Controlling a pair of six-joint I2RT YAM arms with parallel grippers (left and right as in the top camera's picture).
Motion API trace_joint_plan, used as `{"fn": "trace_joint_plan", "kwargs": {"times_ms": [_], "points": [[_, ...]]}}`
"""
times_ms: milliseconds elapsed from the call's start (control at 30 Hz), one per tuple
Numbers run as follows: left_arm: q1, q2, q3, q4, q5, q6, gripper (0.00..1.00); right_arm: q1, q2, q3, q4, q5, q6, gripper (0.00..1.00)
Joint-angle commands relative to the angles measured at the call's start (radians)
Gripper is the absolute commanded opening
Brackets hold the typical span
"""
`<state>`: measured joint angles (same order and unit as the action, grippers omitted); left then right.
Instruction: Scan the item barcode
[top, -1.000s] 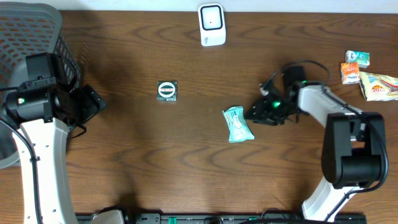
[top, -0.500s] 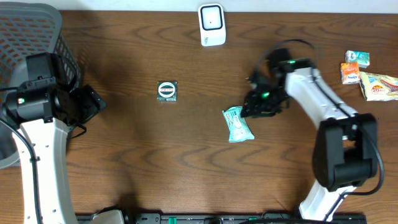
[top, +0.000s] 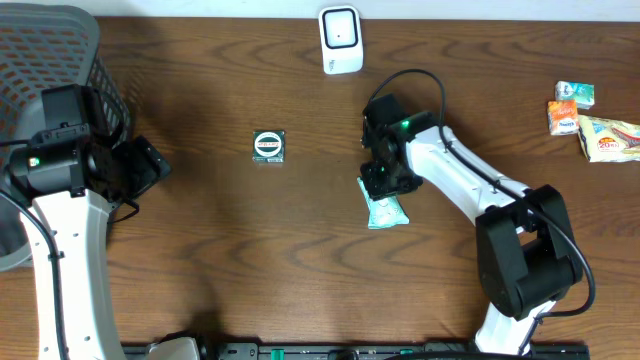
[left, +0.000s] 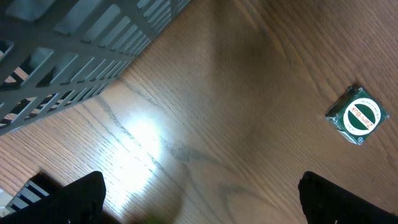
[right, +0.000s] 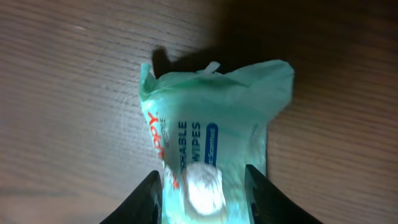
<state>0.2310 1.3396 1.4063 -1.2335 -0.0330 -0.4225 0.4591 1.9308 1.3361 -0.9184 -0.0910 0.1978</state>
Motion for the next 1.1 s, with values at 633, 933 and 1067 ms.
{"fn": "trace_joint_plan", "kwargs": {"times_ms": [633, 933, 1067], "points": [[0.003, -0.004, -0.002, -0.005, -0.016, -0.006, 0.98, 0.011, 0.006, 0.074, 0.063, 0.04, 0.026, 0.01], [0.003, -0.004, -0.002, -0.005, -0.016, -0.006, 0.98, -0.003, 0.012, 0.306, 0.217, 0.059, 0.019, 0.01], [0.003, -0.004, -0.002, -0.005, -0.016, -0.006, 0.98, -0.028, 0.07, 0.483, 0.243, 0.05, 0.035, 0.01]]}}
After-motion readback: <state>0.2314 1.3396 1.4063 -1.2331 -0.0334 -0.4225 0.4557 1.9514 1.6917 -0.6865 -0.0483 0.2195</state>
